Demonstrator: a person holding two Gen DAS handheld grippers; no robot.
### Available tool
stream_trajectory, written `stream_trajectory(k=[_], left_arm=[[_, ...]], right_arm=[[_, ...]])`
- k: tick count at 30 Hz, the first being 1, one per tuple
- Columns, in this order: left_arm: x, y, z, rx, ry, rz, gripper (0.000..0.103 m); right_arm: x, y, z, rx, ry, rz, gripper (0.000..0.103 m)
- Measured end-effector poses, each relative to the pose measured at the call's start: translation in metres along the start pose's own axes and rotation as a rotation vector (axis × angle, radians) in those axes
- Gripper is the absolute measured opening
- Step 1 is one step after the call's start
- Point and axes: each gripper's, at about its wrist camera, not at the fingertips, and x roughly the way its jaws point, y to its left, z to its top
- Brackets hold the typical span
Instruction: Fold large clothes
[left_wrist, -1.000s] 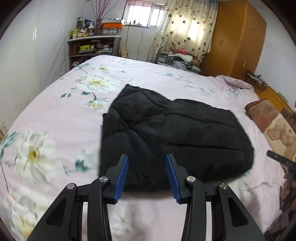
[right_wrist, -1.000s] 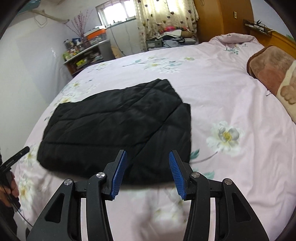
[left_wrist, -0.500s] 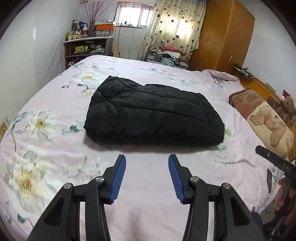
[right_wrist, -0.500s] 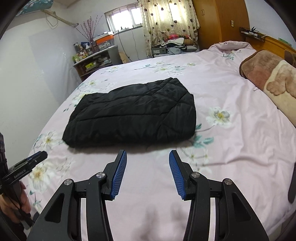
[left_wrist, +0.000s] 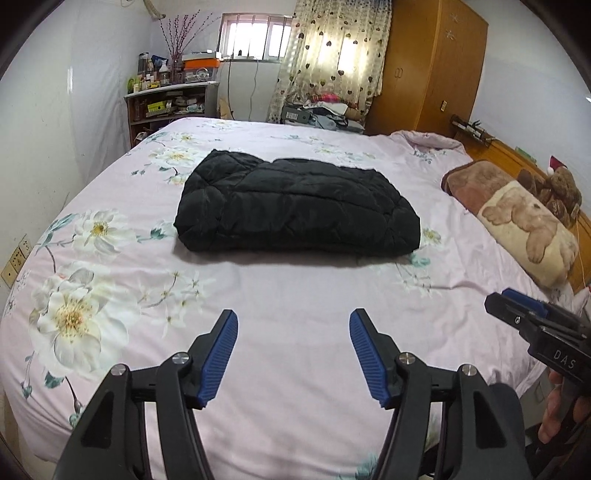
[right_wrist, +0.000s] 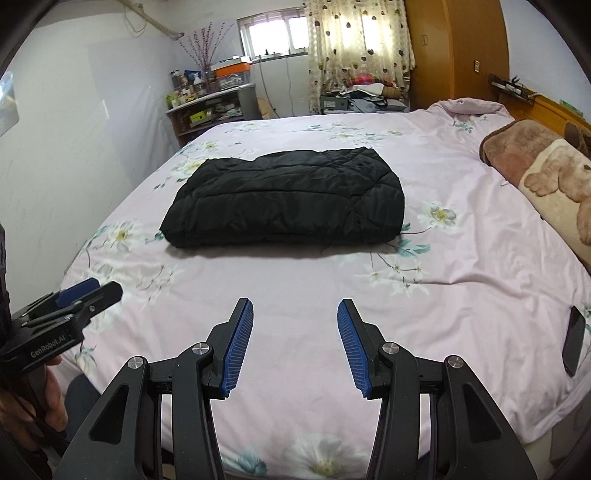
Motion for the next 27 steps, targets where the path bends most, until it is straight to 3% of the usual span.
stream_trajectory(k=[6, 27], left_arm=[[0.006, -0.007, -0.013, 0.029, 0.032, 0.047, 0.065], [0.001, -0.010, -0.017, -0.005, 0.030, 0.037, 0.065]], right_arm=[[-0.001, 0.010, -0.006, -0.035, -0.001, -0.008, 0.048], [-0.004, 0.024, -0.011, -0.075, 0.004, -0.006, 0.048]])
